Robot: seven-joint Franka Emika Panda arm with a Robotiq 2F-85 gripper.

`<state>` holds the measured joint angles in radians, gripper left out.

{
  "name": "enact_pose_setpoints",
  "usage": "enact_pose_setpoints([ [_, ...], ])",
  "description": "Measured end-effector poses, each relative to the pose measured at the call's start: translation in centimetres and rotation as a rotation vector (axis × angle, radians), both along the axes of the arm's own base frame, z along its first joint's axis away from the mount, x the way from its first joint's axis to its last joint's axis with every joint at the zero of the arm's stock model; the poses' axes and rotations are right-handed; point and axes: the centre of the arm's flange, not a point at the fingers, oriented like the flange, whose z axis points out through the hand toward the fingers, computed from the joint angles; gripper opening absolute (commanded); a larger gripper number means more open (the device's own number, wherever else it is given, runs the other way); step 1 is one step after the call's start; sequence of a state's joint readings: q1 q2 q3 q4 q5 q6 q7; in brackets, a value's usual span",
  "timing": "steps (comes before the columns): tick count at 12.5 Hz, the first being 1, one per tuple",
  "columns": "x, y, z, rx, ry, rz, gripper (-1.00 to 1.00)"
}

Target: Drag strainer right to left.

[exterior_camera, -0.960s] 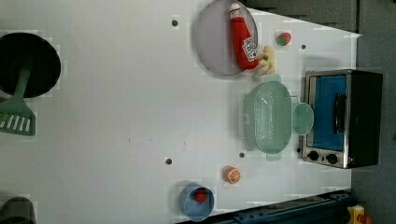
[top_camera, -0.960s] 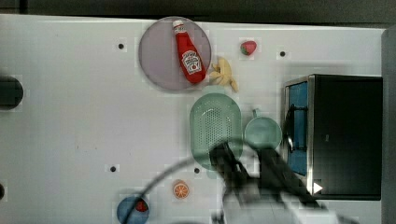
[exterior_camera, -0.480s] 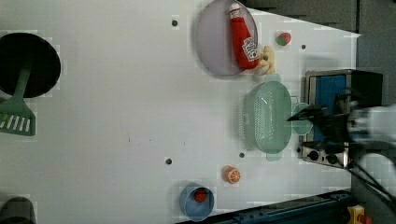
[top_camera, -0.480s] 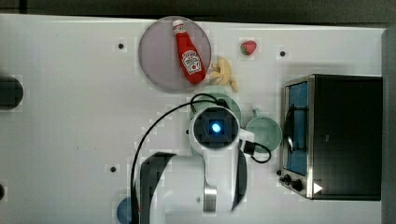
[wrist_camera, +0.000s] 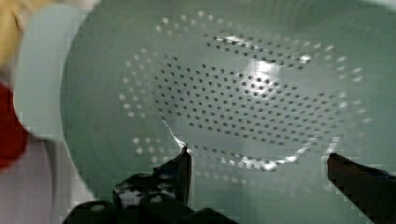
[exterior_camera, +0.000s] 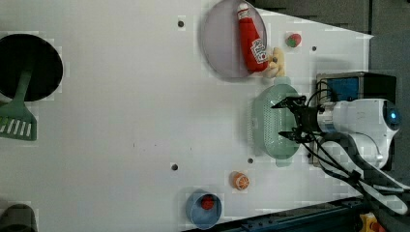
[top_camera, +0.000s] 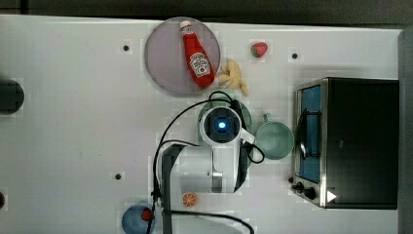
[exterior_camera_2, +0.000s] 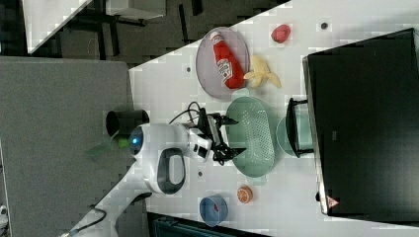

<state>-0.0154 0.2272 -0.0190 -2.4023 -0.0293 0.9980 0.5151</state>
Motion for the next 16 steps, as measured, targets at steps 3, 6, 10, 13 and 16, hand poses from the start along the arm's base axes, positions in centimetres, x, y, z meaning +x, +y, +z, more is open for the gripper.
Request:
enact_pose_setpoints([
  [3, 0.4, 0.0, -2.4, -0.011, -0.026, -0.057, 1.0],
  [6, 0.1, 0.7, -5.1, -0.011, -0.043, -0.107, 1.0],
  [10, -1.5, 2.9, -7.6, -0.003, 0.027, -0.083, 1.0],
  [13, -1.6, 4.8, -7.6, 0.026, 0.028, -0.117, 1.0],
  [16, -0.9, 6.5, -7.6, 0.05, 0.025, -0.138, 1.0],
])
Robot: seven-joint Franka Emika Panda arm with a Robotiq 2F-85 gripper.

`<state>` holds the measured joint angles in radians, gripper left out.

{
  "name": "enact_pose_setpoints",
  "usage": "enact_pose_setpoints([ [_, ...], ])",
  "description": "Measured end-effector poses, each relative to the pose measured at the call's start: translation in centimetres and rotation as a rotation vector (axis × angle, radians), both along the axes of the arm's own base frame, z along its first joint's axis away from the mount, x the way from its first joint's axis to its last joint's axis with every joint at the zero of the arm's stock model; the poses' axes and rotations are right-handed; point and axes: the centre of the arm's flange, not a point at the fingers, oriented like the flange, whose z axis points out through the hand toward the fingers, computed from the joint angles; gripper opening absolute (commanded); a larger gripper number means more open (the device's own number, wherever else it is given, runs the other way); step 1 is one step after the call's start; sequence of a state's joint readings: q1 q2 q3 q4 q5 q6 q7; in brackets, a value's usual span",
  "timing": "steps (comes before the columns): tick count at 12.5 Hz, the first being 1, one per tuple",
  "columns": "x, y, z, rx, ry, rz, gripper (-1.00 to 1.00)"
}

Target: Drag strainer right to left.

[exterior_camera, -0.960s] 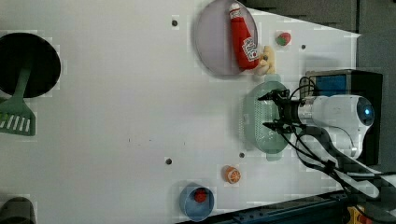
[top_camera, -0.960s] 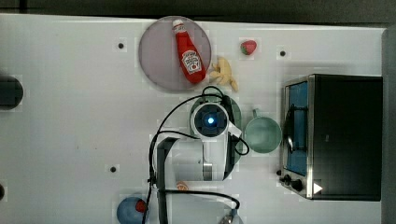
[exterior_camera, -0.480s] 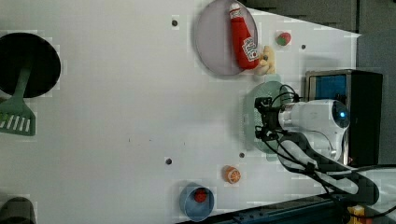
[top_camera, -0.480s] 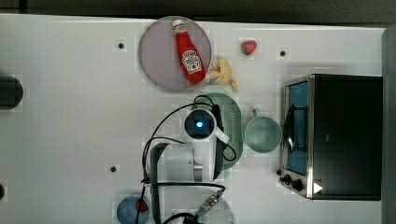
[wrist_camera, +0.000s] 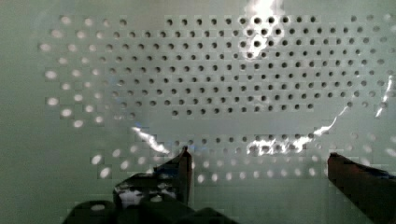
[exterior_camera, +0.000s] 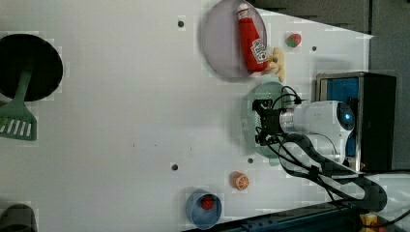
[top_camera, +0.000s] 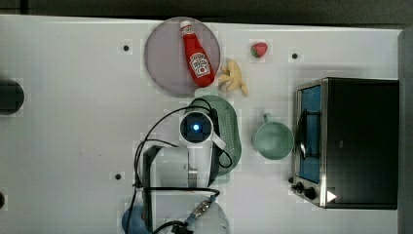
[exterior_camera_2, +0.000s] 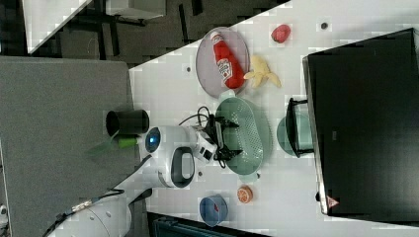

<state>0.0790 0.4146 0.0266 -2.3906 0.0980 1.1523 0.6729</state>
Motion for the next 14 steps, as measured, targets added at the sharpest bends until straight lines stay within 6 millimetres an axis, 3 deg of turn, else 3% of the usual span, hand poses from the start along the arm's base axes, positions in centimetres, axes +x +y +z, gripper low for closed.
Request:
enact_pose_setpoints([
  [4, -0.4, 4.4, 0.5, 0.017, -0.007, -0.016, 1.0],
  [10, -2.8, 14.5, 0.7, 0.021, -0.006, -0.034, 1.0],
  [14, -1.6, 18.6, 1.5, 0.037, -0.008, -0.069, 1.0],
])
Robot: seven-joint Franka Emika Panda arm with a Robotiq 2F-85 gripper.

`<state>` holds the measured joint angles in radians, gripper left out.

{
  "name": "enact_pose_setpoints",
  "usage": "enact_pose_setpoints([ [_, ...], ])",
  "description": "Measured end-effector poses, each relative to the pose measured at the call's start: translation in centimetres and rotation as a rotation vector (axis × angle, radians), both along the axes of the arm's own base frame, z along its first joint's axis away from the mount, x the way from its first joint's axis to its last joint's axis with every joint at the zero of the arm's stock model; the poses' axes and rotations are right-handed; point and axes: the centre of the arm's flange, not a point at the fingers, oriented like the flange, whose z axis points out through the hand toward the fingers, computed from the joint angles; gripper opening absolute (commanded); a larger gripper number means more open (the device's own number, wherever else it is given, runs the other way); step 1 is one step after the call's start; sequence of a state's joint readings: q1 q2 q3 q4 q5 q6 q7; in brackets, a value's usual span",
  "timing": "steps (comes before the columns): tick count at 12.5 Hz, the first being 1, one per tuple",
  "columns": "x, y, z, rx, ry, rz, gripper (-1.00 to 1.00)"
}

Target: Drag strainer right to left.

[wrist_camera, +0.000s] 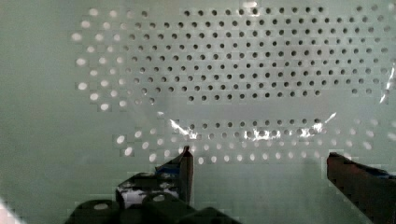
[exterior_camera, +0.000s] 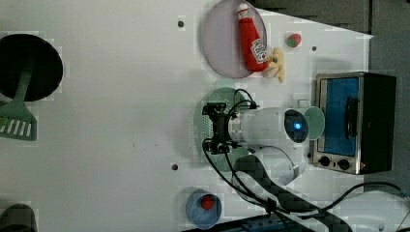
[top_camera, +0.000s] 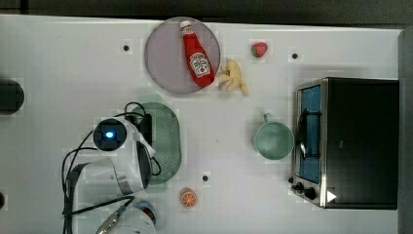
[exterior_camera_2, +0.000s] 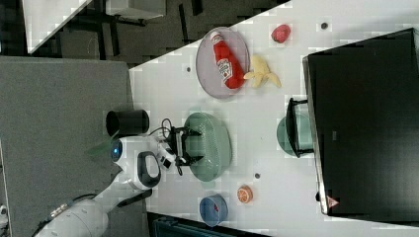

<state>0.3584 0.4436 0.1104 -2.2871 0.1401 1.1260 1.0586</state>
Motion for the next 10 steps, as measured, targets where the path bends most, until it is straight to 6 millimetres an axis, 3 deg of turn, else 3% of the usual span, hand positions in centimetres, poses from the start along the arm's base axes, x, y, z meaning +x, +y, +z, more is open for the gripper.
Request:
enact_pose_setpoints([
  [6, 1.5, 4.6, -1.5, 0.017, 0.045, -0.022, 1.0],
  [10, 2.8, 8.1, -0.2, 0.051, 0.016, -0.031, 1.0],
])
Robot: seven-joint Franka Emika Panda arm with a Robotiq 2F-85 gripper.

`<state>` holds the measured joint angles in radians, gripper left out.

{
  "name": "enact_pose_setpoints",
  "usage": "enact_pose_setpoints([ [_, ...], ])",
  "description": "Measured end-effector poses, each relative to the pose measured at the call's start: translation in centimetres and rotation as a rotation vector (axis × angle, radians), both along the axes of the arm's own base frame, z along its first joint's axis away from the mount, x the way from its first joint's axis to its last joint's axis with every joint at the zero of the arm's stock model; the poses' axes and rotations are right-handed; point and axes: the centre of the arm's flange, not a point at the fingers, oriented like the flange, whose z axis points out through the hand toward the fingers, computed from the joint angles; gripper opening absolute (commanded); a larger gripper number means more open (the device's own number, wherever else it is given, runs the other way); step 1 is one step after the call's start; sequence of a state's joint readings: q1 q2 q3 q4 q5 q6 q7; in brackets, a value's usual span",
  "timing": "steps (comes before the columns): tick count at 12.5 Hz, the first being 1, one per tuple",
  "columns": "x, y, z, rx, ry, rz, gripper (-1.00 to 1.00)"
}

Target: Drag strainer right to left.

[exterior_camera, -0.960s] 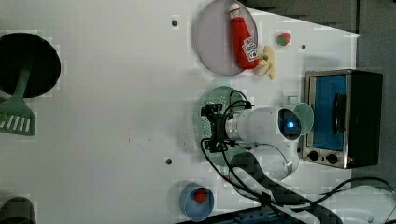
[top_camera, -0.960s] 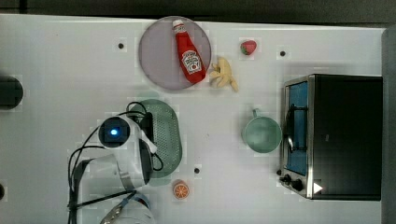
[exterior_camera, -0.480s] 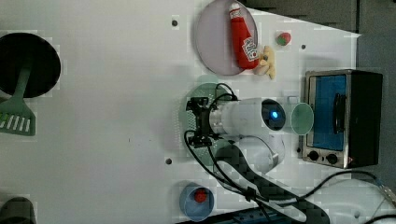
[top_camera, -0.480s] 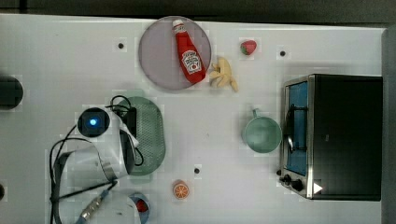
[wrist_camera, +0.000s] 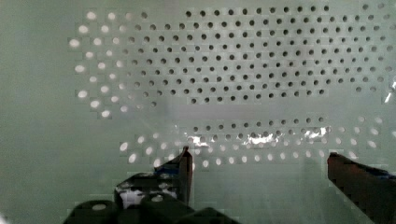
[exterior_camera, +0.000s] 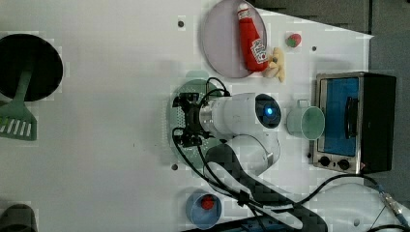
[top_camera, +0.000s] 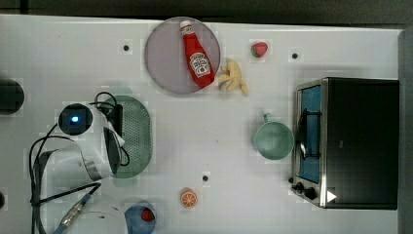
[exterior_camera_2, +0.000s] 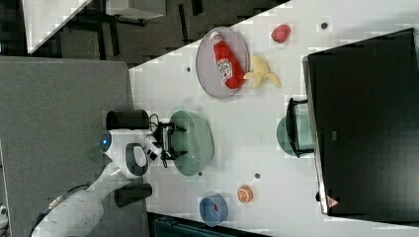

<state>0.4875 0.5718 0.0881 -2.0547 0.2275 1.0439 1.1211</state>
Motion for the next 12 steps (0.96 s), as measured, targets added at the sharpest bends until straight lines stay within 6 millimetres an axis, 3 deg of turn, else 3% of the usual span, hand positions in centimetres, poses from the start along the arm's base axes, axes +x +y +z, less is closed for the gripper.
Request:
enact_pose_setpoints([
  [8, 1.1, 5.6, 0.5, 0.033, -0.036, -0.031, 1.0],
  [12, -0.1, 8.0, 0.2, 0.029, -0.037, 0.015, 1.0],
])
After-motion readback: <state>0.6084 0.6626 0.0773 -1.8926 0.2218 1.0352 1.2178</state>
